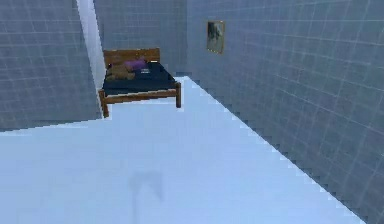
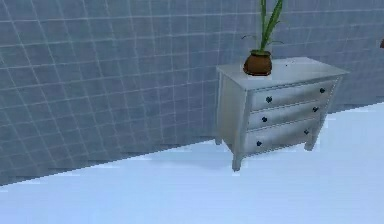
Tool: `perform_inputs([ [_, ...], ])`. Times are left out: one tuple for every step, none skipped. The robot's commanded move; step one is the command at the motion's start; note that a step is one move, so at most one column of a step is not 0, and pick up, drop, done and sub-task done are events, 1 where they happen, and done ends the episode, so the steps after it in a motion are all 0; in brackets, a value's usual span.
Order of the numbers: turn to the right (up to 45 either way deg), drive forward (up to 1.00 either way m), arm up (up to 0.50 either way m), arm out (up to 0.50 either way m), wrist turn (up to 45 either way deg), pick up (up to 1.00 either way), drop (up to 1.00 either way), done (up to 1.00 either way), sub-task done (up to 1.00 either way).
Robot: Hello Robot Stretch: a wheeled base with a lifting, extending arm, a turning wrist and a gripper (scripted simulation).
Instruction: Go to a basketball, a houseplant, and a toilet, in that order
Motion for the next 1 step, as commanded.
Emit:
perform_inputs([
  [3.0, 0.00, 0.00, 0.00, 0.0, 0.00, 0.00, 0.00, 0.00],
])
